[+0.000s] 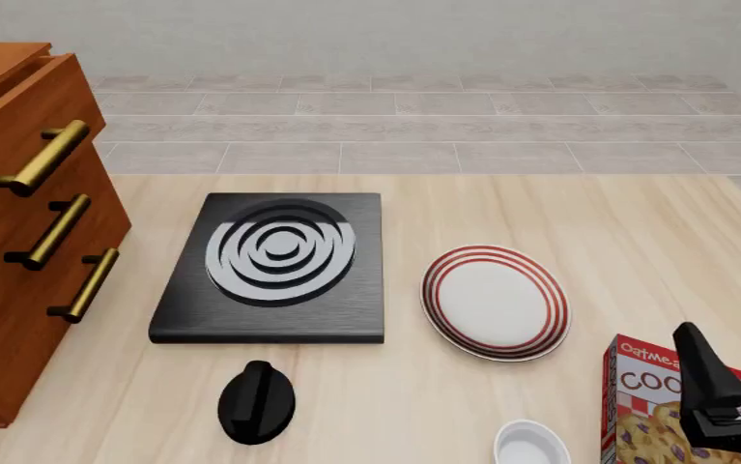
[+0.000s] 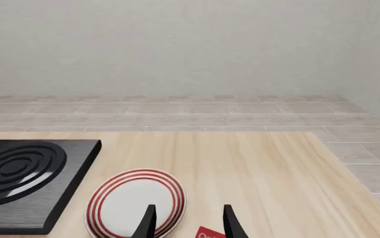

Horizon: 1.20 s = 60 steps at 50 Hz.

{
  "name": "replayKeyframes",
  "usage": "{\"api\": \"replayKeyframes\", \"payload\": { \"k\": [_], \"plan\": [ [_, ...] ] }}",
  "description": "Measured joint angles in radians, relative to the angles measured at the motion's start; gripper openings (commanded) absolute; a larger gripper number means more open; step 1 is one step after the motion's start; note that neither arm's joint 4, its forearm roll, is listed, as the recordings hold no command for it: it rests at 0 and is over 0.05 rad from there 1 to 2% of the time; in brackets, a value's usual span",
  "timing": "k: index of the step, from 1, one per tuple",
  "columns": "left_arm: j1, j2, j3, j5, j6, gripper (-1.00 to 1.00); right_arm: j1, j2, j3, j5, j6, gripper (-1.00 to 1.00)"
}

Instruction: Pick the akita bowl in the top layer of the wooden cabinet and place it on the plate.

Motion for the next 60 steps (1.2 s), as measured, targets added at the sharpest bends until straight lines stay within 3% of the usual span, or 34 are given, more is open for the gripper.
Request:
{"api": "replayKeyframes", "payload": {
  "k": [60],
  "plan": [
    [0.077,0.005,0.148,-0.104,0.043,1.00,0.007,-0.029,0.000,0.036,-0.001,1.00]
  ]
}}
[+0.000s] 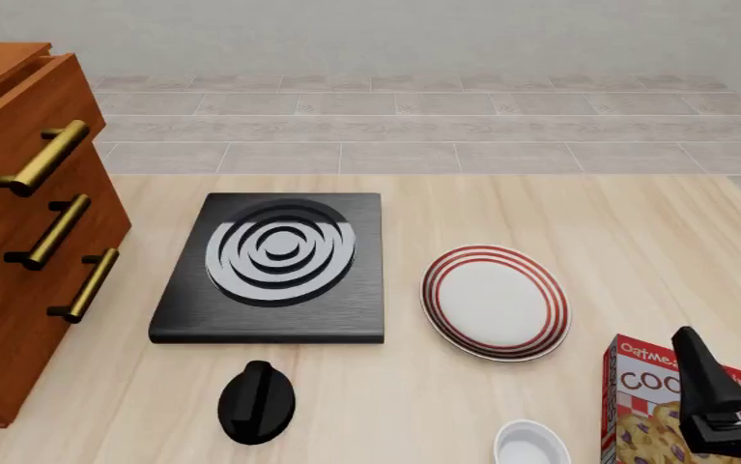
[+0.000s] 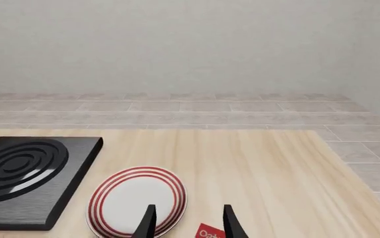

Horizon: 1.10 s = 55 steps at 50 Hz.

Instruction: Pick the akita bowl in the top layer of the wooden cabinet and place it on the plate.

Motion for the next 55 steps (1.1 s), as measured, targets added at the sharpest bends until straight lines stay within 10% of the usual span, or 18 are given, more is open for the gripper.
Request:
{"api": "replayKeyframes", "payload": {
  "k": [55],
  "plan": [
    [0.036,0.036,0.112,-0.093,-0.007,1.00,0.002,-0.013,0.000,0.013,0.004,1.00]
  ]
}}
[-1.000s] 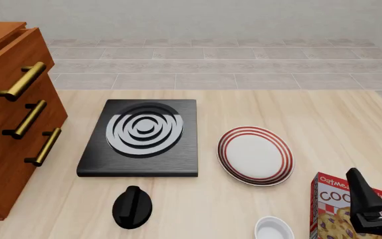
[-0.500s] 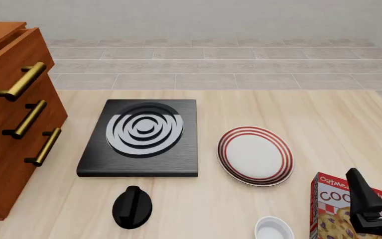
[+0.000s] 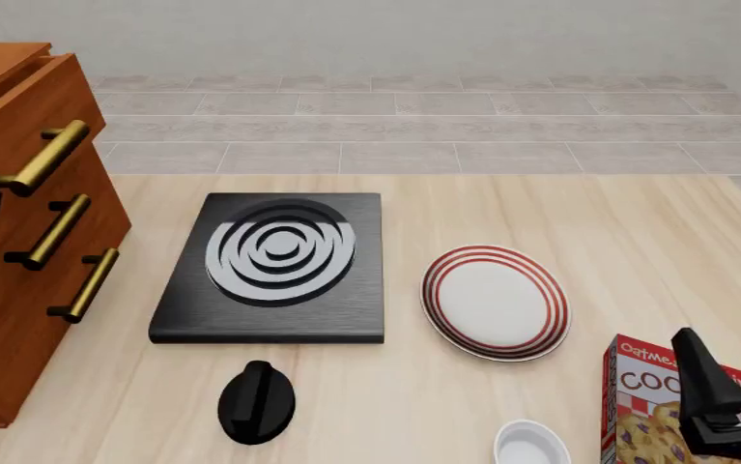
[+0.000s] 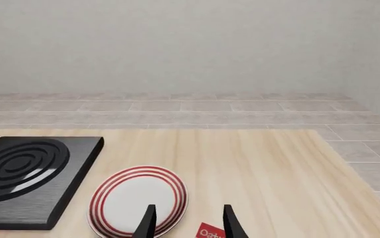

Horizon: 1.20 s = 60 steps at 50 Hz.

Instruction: Pick the akita bowl in the top layer of the wooden cabinet and place it on the plate.

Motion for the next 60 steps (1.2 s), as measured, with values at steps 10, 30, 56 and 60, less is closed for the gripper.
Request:
{"api": "replayKeyframes", "payload": {
  "k": [10,30,56,60],
  "plan": [
    [-0.015,0.008,-0.008,0.007,-0.031,1.00,0.000,-0.008,0.000,0.007,0.002,1.00],
    [-0.090,0.025,-0.031,0.040,-0.109,1.00,0.000,-0.009,0.000,0.006,0.003,1.00],
    [-0.211,0.046,-0.058,0.080,-0.176,1.00,-0.002,-0.016,0.000,0.013,0.009,1.00],
    [-0.229,0.052,-0.062,0.085,-0.185,1.00,-0.002,-0.016,0.000,0.012,0.010,1.00]
  ]
}}
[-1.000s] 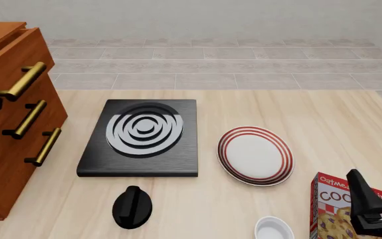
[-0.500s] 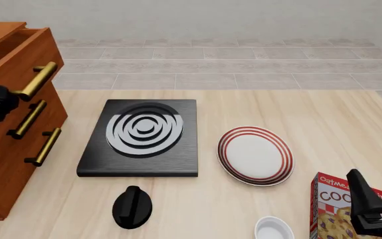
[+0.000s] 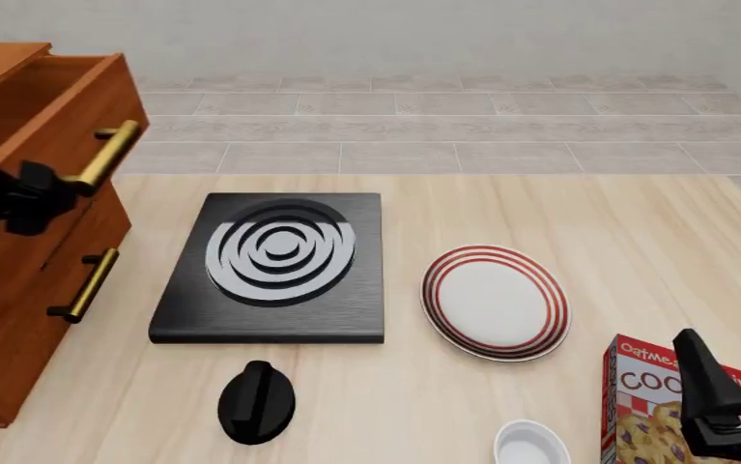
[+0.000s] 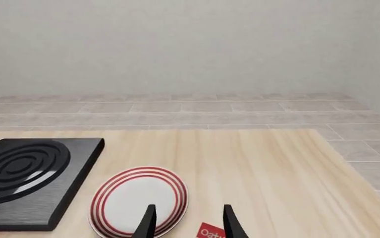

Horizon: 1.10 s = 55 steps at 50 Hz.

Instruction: Pick the akita bowl in the top layer of the wooden cabinet and place it on the plate.

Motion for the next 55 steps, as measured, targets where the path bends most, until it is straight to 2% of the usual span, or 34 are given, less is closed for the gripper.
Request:
{"api": "replayKeyframes", "payload": {
  "k": [26,55],
  "plan": [
    [-0.072,0.026,-0.022,0.020,-0.013,1.00,0.001,-0.013,0.000,0.012,0.002,1.00],
    [-0.186,0.058,-0.048,0.029,-0.080,1.00,0.000,-0.010,0.000,0.010,-0.004,1.00]
  ]
}}
